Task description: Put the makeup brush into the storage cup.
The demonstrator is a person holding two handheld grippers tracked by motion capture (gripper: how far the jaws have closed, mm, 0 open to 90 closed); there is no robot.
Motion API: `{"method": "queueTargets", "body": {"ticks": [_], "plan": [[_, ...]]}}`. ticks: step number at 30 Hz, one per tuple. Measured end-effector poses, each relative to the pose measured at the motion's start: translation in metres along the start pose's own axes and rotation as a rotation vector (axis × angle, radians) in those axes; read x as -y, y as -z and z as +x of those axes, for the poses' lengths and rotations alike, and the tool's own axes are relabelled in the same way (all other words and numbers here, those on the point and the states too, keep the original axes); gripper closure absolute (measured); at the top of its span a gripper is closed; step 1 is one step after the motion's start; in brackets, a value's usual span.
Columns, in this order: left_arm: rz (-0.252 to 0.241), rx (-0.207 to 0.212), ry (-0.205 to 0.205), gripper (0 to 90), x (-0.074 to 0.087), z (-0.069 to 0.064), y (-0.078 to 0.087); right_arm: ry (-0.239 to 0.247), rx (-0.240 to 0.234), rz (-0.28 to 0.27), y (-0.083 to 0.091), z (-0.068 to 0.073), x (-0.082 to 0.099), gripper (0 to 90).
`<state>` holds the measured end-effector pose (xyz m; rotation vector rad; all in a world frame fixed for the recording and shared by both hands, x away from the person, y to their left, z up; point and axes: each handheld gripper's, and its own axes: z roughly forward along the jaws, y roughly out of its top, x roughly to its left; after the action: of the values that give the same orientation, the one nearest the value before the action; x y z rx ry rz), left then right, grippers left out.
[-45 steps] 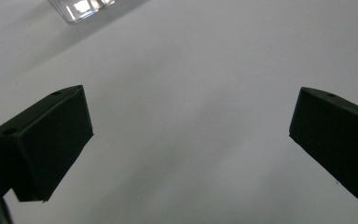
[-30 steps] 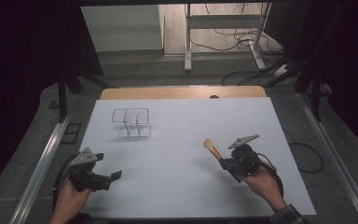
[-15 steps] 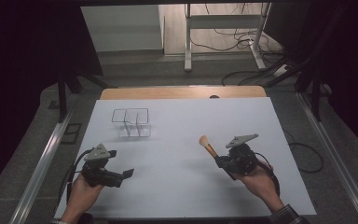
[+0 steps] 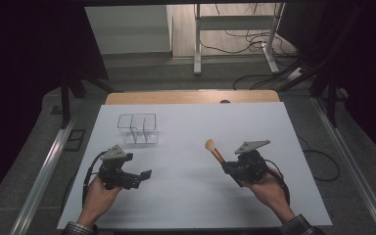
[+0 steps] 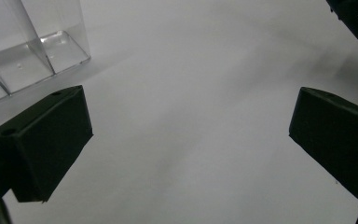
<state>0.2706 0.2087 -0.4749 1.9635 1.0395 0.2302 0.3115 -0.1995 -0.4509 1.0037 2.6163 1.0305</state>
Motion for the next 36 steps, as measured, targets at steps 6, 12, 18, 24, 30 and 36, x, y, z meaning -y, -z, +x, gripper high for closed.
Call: {"method": "queueTargets", "body": {"ticks": [6, 12, 18, 24, 30, 36], "plan": [[-0.037, 0.037, 0.017, 0.0, -0.007, 0.0, -0.005, 0.009, -0.005, -0.017, -0.001, 0.003, -0.003, 74.8], [-0.034, 0.083, 0.009, 0.0, -0.014, -0.003, -0.015, 0.01, -0.001, -0.036, -0.002, 0.006, -0.005, 74.7], [-0.033, 0.114, 0.005, 0.0, -0.02, -0.007, -0.026, 0.006, -0.006, -0.06, -0.002, 0.008, -0.007, 74.7], [-0.045, 0.153, 0.014, 0.0, -0.026, -0.011, -0.035, 0.013, -0.011, -0.078, -0.003, 0.012, -0.01, 74.7], [-0.07, 0.203, 0.044, 0.0, -0.031, -0.014, -0.042, 0.021, -0.023, -0.088, -0.007, 0.017, -0.012, 74.7], [-0.065, 0.237, 0.051, 0.0, -0.036, -0.019, -0.051, 0.029, -0.033, -0.103, -0.01, 0.023, -0.015, 74.7]]}}
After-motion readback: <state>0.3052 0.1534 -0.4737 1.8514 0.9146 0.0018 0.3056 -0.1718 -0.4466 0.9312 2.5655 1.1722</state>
